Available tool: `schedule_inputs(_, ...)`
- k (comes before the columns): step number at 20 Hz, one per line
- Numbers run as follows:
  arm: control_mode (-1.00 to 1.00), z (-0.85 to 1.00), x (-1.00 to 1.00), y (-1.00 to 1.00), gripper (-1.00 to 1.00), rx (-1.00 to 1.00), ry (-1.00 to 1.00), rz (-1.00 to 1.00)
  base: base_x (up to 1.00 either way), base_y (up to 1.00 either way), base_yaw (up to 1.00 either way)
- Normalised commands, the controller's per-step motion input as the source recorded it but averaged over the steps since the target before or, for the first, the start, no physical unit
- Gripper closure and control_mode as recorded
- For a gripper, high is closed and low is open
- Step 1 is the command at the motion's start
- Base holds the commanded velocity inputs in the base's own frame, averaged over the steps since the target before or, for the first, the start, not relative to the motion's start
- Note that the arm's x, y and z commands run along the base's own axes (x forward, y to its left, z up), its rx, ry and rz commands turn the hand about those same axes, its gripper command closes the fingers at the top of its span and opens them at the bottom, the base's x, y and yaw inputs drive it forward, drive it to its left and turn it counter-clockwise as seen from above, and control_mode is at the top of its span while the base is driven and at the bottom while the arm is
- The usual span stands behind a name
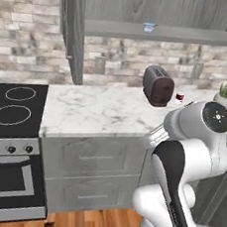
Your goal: Pick the yogurt and honey bottle from the counter and place them in the cabinets closest to them.
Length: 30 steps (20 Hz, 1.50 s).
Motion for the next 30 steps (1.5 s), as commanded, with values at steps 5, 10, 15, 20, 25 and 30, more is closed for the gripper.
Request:
schedule_inputs(5,1.0,0.0,0.0,0.0,-1.0,0.0,0.0,0.0,-0.26,0.64,0.0)
schedule_inputs(10,1.0,0.0,0.0,0.0,-1.0,0.0,0.0,0.0,-0.26,0.66,-0.01)
schedule_inputs(15,1.0,0.0,0.0,0.0,-1.0,0.0,0.0,0.0,-0.24,0.67,-0.01)
schedule_inputs(20,1.0,0.0,0.0,0.0,-1.0,0.0,0.0,0.0,-0.22,0.69,-0.01)
schedule_inputs(25,1.0,0.0,0.0,0.0,-1.0,0.0,0.0,0.0,-0.2,0.72,-0.01)
schedule_inputs(30,1.0,0.0,0.0,0.0,-1.0,0.0,0.0,0.0,-0.21,0.72,-0.02)
